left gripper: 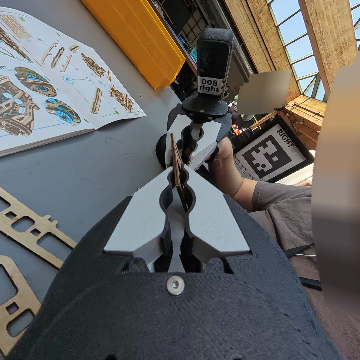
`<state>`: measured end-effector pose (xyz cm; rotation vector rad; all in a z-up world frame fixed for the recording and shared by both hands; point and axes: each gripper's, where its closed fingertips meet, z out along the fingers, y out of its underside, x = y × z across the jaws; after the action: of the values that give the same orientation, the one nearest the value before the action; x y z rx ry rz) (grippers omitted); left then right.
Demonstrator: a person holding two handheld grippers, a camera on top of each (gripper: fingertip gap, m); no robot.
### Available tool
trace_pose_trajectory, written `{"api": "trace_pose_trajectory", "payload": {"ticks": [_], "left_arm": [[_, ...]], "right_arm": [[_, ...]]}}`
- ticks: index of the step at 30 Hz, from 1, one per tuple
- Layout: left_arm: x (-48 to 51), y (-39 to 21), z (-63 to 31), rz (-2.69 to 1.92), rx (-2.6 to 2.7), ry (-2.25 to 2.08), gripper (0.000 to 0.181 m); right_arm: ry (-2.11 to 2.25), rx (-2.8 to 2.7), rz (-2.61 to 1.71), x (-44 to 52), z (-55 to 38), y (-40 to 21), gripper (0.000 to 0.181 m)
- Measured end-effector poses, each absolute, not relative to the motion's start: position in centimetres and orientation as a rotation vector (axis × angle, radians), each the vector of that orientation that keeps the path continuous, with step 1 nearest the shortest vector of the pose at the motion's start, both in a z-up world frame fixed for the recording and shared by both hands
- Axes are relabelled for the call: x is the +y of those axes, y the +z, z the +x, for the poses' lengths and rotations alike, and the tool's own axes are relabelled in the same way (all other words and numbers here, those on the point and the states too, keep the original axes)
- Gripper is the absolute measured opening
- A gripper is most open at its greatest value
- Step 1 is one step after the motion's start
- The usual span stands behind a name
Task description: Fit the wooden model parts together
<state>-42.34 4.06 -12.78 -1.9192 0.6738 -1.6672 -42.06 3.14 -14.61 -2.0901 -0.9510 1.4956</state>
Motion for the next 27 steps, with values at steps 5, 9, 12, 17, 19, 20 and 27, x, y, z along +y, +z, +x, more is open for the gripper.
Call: {"api": "trace_pose_trajectory", "payload": {"ticks": [5,9,12,17,19,20,27], "left_arm": [[4.1,-12.6,-42.2,-1.929,0.609,-1.723,0.000],[4.1,-12.9,-42.2,-1.948,0.603,-1.707,0.000],[4.3,-13.2,-42.2,-1.961,0.596,-1.699,0.000],[4.4,-12.3,-42.5,-1.883,0.652,-1.671,0.001],[4.6,-11.8,-42.8,-1.847,0.664,-1.640,0.001],[4.6,-11.5,-42.9,-1.828,0.655,-1.651,0.001],[3.1,-11.2,-41.7,-1.819,0.667,-1.822,0.022]], "right_arm": [[1.516,-0.968,-2.084,3.0,-42.0,-14.7,0.013],[1.493,-0.967,-2.100,3.1,-42.0,-15.0,0.013],[1.458,-0.972,-2.114,3.2,-42.0,-15.3,0.013],[1.545,-0.951,-2.045,3.2,-42.1,-14.2,0.012],[1.661,-0.928,-2.032,3.0,-41.8,-13.6,0.007],[1.708,-0.911,-2.026,2.9,-41.7,-13.4,0.005],[1.763,-0.862,-1.911,3.4,-41.7,-11.7,0.000]]}}
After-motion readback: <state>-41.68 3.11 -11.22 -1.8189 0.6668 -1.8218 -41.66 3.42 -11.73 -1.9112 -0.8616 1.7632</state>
